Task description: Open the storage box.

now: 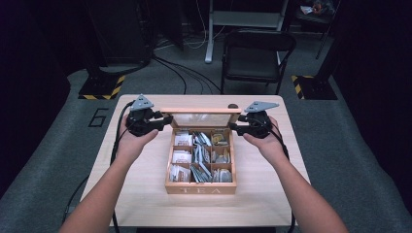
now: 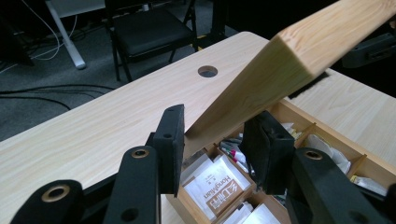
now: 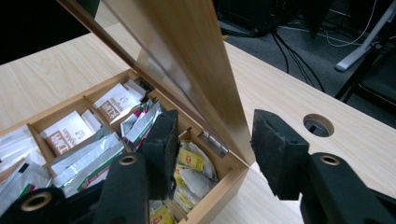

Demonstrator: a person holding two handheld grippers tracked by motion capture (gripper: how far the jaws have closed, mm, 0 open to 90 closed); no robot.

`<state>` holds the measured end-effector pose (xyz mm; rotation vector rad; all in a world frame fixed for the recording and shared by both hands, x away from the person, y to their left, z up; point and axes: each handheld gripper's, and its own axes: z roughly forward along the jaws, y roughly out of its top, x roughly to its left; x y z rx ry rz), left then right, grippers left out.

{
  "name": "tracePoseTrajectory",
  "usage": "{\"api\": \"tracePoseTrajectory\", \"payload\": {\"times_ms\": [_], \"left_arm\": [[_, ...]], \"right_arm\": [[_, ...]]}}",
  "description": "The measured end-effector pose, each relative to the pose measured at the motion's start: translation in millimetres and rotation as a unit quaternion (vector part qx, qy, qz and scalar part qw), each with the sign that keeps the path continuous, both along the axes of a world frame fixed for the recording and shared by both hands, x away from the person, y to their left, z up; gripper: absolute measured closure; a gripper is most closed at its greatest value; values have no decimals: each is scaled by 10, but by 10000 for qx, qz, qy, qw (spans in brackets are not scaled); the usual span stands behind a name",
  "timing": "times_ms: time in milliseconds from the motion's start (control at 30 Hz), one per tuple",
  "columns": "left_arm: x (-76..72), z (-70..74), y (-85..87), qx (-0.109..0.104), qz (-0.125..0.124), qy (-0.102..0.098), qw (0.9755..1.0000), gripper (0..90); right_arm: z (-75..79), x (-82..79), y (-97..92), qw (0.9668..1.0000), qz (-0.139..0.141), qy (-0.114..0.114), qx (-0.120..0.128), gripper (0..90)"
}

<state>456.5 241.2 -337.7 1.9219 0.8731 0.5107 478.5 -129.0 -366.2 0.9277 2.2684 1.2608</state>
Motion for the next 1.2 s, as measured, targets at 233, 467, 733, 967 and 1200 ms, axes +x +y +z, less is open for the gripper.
{"api": "tracePoseTrajectory", "payload": {"times_ms": [233,467,733,967,1200], "left_arm": [[36,20,-9,6,39,-10,10000,598],[92,44,-11,-17,63,-3,10000,603],[189,32,0,-123,161,-93,9998,577],[291,-53,-12,-61,159,8,9999,574],[378,-119,-47,-76,137,49,9999,584]], "right_arm": [[-15,77,8,9998,-69,30,169,567],[-23,142,2,9995,-120,57,289,588],[1,227,-10,9993,-114,105,327,599],[18,275,-5,9993,-136,139,331,605],[12,316,-9,9992,-117,86,371,607]]}}
